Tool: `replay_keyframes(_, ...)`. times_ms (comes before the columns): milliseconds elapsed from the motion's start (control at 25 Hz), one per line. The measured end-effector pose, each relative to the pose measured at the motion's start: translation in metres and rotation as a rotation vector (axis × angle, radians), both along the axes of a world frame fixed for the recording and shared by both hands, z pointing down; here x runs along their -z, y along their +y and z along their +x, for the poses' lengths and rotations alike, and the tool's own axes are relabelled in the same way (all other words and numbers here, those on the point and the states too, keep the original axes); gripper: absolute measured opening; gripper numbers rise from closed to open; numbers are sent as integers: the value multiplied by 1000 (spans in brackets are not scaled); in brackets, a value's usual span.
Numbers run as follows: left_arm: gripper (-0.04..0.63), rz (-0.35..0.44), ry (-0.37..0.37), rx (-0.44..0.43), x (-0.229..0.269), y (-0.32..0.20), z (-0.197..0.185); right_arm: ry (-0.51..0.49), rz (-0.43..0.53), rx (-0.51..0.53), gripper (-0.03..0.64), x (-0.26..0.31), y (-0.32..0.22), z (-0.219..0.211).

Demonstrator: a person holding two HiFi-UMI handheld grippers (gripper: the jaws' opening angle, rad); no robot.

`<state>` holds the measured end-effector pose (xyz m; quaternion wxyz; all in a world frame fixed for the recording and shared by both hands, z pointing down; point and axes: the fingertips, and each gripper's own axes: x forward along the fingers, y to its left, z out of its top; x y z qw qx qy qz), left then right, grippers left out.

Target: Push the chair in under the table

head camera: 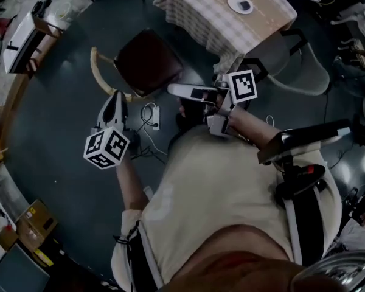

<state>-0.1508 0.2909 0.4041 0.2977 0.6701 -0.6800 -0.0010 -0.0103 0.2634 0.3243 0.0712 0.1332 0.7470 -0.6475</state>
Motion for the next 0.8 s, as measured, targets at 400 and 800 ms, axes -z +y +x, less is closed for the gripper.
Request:
replay_keyframes(400, 6, -72, -27, -51, -8, -35, 31, -55, -46, -39, 12, -1, -36, 26)
replay_keyframes(800, 6, -129, -105, 1, -13, -82, 79, -83, -125, -27, 12, -16, -96, 96)
